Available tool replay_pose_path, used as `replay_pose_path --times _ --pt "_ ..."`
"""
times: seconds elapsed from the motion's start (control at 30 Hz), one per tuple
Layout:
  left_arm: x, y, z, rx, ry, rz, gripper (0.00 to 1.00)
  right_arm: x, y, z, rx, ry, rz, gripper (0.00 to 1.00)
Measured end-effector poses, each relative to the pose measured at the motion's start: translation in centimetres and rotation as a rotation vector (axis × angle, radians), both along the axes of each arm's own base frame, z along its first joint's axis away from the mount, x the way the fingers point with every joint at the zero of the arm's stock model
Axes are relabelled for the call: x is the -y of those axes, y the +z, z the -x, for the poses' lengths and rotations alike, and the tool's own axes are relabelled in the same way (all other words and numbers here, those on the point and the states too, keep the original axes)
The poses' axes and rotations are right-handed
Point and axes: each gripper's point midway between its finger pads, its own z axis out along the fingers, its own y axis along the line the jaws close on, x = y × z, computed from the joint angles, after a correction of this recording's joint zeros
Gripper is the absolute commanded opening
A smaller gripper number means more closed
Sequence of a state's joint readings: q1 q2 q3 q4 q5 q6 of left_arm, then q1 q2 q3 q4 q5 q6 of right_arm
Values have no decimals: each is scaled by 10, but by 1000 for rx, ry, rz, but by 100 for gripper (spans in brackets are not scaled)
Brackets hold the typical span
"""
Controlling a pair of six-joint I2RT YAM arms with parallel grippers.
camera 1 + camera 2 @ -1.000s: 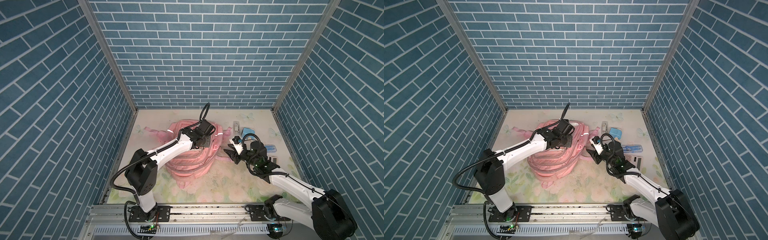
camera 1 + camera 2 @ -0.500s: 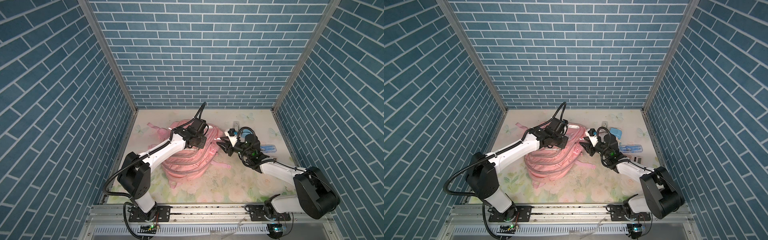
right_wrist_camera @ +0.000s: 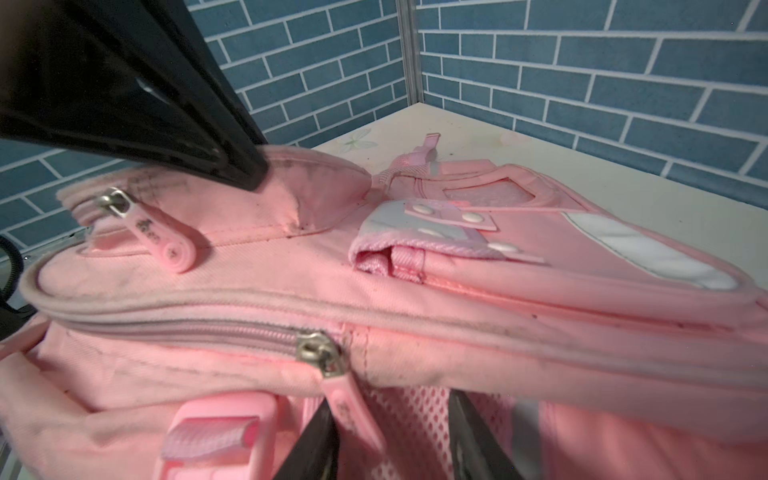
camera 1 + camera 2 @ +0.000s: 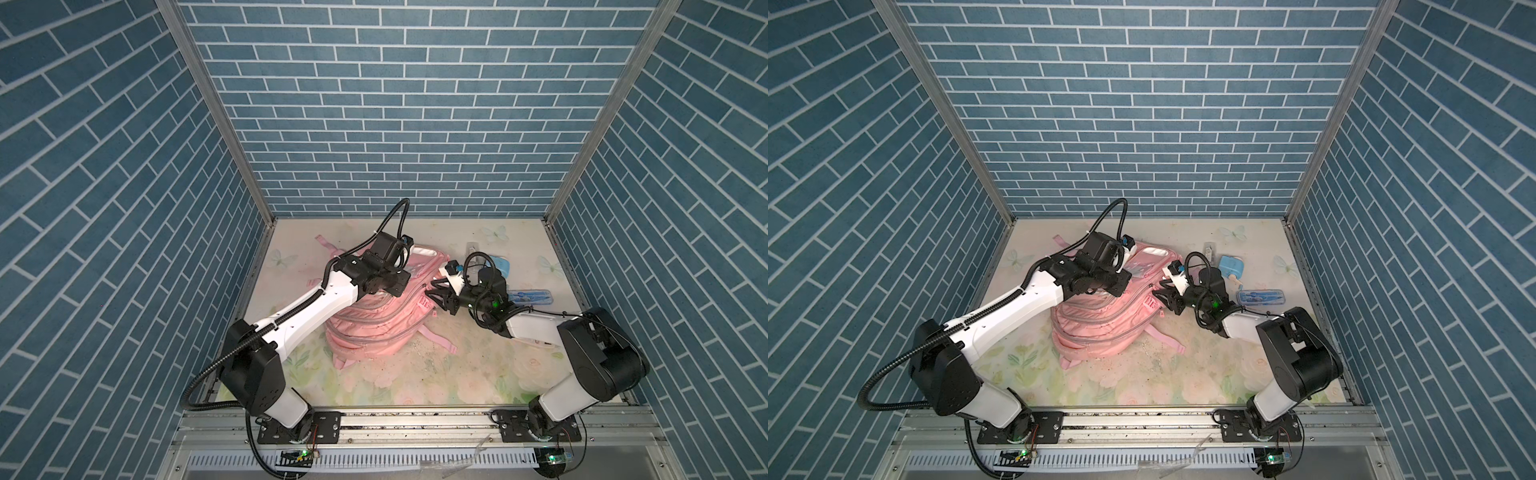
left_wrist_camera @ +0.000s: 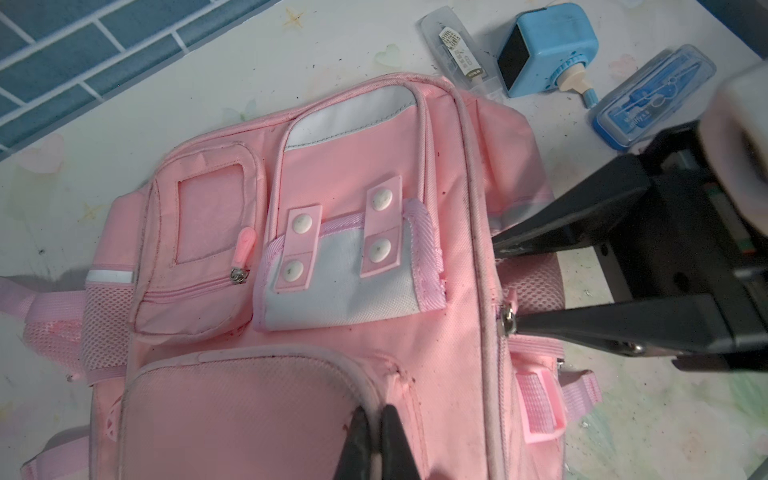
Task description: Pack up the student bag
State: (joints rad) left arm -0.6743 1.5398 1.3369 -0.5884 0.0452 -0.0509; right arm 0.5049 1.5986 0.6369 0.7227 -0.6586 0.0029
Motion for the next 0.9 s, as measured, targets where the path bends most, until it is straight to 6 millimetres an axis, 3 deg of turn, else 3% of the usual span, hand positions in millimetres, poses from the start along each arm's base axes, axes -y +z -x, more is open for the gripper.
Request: replay_pose_path --times 0.37,0.6,0.77,0.9 --pt "-4 -2 2 26 -25 -10 0 -14 -1 18 -49 145 -53 28" --pt "-7 -4 -3 10 1 4 0 -13 -4 33 -30 161 -62 11" --pt "-8 -7 -5 -8 20 20 0 -11 -1 28 -9 127 -60 4" --pt "-7 -7 -6 -16 38 37 0 -10 3 25 4 106 -65 5"
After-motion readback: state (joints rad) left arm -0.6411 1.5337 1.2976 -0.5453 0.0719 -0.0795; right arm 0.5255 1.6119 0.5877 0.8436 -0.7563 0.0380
